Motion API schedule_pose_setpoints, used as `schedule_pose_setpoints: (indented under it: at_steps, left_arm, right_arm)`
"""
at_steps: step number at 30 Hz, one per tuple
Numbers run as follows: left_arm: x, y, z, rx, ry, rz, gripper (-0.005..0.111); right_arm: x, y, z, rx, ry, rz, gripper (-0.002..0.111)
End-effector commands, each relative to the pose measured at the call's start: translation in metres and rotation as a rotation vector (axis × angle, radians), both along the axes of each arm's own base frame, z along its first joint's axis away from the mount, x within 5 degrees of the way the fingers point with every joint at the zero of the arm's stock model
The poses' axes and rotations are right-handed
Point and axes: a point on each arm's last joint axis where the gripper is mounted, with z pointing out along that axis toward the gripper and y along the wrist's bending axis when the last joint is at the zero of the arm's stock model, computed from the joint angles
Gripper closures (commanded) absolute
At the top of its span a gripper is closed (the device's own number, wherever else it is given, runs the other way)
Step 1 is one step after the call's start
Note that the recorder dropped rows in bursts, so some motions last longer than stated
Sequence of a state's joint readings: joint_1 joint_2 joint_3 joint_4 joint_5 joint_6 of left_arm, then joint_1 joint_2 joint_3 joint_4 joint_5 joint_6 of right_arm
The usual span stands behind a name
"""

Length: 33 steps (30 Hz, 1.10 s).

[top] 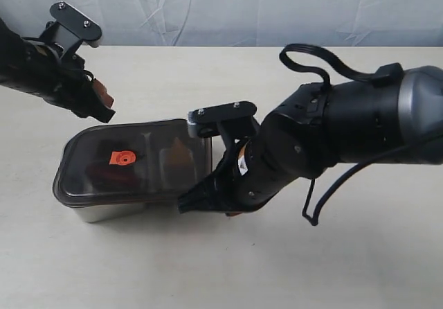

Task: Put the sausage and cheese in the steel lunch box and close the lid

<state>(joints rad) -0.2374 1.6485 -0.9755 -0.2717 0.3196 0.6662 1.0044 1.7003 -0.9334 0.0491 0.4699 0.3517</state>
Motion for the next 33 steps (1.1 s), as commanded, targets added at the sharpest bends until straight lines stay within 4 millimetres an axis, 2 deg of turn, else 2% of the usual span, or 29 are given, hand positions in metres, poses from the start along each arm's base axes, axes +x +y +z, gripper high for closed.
schedule_pose_setpoints:
  at_steps: [1,4,8,13,17,27,33]
  left_arm:
    - [-0.007,0.000,0.009,-0.014,0.011,0.013,0.056]
    - [-0.012,0.001,0.009,-0.016,0.036,0.017,0.056]
    - [-0.018,0.002,0.007,-0.018,0.074,0.031,0.056]
    - [-0.024,0.006,0.004,0.007,0.090,0.049,0.056]
    - [-0.027,0.007,0.009,0.003,0.074,0.055,0.056]
    - [-0.040,0.011,0.038,-0.027,0.005,0.075,0.056]
    - [-0.043,0.012,0.040,-0.025,0.016,0.073,0.056]
  right_arm:
    - [0.026,-0.008,0.006,0.042,-0.044,-0.075,0.109]
    - [0.043,-0.009,0.011,0.049,-0.067,-0.093,0.109]
    - [0.060,0.001,0.016,0.054,-0.108,-0.056,0.109]
    - [0.079,0.011,0.013,-0.001,-0.092,-0.045,0.109]
    - [0.086,0.017,0.007,-0.037,-0.105,-0.024,0.109]
    - [0.103,0.031,-0.007,-0.082,-0.105,-0.008,0.109]
    - [0.109,0.037,-0.005,-0.084,-0.123,0.004,0.109]
